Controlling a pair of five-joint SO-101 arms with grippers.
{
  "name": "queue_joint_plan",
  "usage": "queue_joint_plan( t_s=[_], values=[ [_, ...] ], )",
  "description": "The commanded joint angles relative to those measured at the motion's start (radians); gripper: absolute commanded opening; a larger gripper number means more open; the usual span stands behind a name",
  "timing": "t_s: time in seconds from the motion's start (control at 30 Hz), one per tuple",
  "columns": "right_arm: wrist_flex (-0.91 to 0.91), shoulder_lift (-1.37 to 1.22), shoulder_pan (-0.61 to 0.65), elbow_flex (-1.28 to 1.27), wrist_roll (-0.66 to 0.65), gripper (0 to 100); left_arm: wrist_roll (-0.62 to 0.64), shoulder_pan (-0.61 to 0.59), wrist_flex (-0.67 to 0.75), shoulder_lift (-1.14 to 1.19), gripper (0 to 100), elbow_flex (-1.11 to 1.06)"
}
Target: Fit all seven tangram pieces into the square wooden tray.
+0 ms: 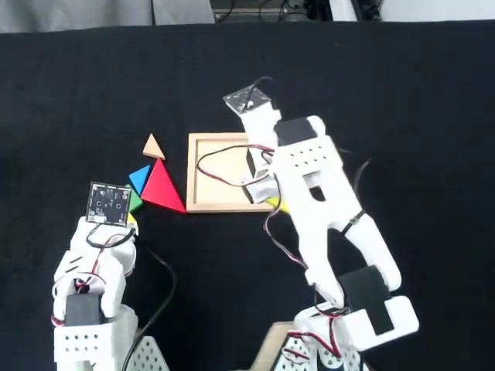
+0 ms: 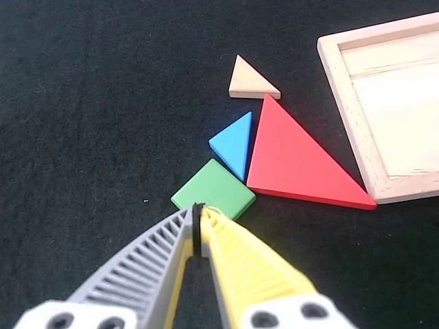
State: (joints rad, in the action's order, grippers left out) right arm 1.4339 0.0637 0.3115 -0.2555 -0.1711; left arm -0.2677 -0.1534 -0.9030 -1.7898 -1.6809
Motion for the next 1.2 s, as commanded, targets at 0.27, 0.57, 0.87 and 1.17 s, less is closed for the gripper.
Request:
queue_joint_plan(
  t_s=[0.27,0.57,0.87,1.17],
  values=[
    [-0.207,-0.019,0.169,0.082,0.292,14.5,-0.006,0.007,-0.005,0.0,3,-0.021],
    [-0.293,-0.202,0.166,0.114,0.471,14.5,-0.006,0.007,-0.005,0.0,3,-0.021],
    [-0.221,-0.259,0.166,0.251,0.72,14.9,-0.006,0.01,-0.005,0.0,3,-0.021],
    [-0.226,-0.283,0.167,0.246,0.933,14.5,-0.006,0.005,-0.005,0.0,3,-0.021]
  ],
)
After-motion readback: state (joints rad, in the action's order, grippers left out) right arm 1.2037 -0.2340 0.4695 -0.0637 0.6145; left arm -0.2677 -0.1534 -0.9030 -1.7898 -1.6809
